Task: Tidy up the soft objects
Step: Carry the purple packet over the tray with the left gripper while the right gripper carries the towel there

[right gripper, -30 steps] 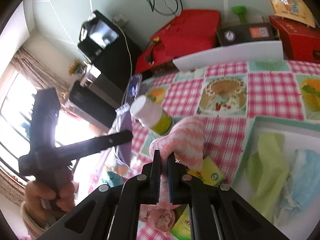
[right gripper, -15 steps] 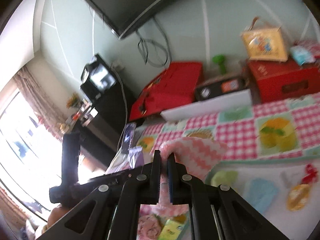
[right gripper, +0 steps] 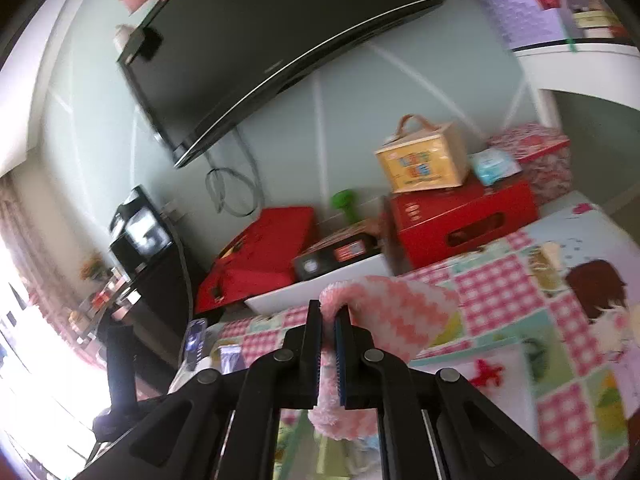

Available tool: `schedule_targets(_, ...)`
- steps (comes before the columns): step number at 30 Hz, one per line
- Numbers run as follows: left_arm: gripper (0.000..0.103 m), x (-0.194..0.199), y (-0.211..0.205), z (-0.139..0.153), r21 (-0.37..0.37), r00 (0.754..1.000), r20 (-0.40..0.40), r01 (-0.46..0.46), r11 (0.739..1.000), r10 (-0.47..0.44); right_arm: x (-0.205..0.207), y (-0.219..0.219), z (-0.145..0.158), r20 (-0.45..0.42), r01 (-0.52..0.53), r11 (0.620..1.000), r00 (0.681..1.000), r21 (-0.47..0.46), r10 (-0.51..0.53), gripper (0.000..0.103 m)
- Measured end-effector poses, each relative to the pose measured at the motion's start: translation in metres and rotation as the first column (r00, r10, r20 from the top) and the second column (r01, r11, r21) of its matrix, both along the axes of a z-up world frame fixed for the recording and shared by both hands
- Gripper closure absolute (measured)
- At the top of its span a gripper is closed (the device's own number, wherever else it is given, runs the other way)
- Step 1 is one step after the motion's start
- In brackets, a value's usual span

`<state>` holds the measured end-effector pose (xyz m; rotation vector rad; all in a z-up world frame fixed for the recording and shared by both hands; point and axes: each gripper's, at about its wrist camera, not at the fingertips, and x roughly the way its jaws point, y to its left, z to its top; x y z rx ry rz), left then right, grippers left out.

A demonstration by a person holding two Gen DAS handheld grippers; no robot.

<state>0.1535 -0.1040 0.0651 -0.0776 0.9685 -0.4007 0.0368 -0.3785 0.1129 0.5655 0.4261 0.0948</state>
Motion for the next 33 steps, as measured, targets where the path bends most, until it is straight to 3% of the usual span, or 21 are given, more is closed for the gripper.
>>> schedule_targets(7,0.057,-0.008,-0.039,-0.011,0.047,0.997,-0.002,0.082,0.995,-0.082,-0.009,-0.033,-0.016,-0.074,0.112,0.994,0.991,0.003,-0.111,0.097)
schedule_targets(15,0.056,-0.008,-0.063,-0.027,0.074,0.991,-0.029,0.130,0.989,-0.128,0.001,-0.039,-0.036,-0.183,0.139,0.990,0.973,-0.031,-0.143,0.097)
schedule_targets(33,0.056,0.005,-0.067,-0.058,0.096,0.990,-0.099,0.113,0.989,-0.103,0.044,-0.008,-0.084,-0.390,0.009,0.999,0.921,-0.047,-0.027,0.096)
